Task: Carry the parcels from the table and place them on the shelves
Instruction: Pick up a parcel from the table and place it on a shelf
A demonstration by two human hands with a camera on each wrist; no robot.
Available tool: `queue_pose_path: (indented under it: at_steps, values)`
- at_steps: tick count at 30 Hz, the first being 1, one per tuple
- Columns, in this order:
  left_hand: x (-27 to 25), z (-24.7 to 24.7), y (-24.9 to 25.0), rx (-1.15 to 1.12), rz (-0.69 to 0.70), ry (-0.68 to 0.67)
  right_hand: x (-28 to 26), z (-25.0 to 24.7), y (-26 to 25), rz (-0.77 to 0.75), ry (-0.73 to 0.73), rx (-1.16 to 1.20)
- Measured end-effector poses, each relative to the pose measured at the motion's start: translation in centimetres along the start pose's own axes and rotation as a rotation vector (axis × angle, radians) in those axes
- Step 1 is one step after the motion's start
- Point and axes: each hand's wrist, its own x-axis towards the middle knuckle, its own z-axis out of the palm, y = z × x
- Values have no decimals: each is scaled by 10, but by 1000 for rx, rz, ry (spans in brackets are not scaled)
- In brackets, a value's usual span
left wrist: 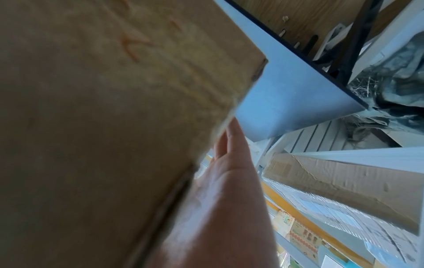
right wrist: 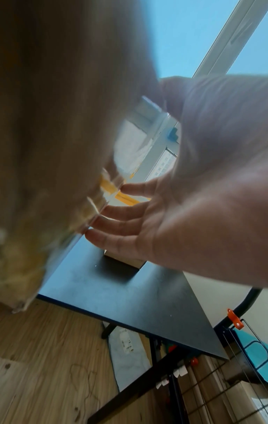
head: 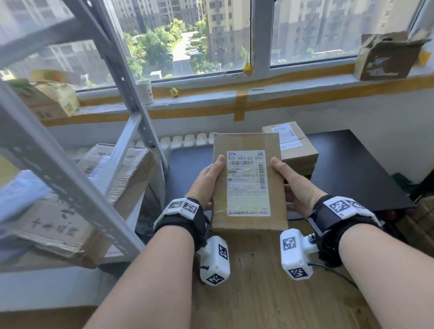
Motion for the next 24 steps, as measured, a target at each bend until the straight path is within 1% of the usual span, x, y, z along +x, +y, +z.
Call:
queue_pose_path:
  at_steps: [5, 11, 14, 16, 20, 24]
  values:
    - [-43, -35, -4, 72, -41, -6, -38, 40, 14, -23, 46, 24]
    - [-111, -94, -12, 118, 3, -50, -98, 108, 41, -45, 99, 53]
    - [-148, -126, -23, 126, -7, -72, -127, 143, 58, -48, 115, 66]
    - [-173, -149, -27, 143, -1, -64, -144, 167, 65, -64, 116, 67]
    - [-216, -193, -29, 179, 75, -34, -175, 214, 68, -95, 90, 43]
    - [-247, -232, -26, 160, 155, 11, -202, 251, 60, -121, 41, 21]
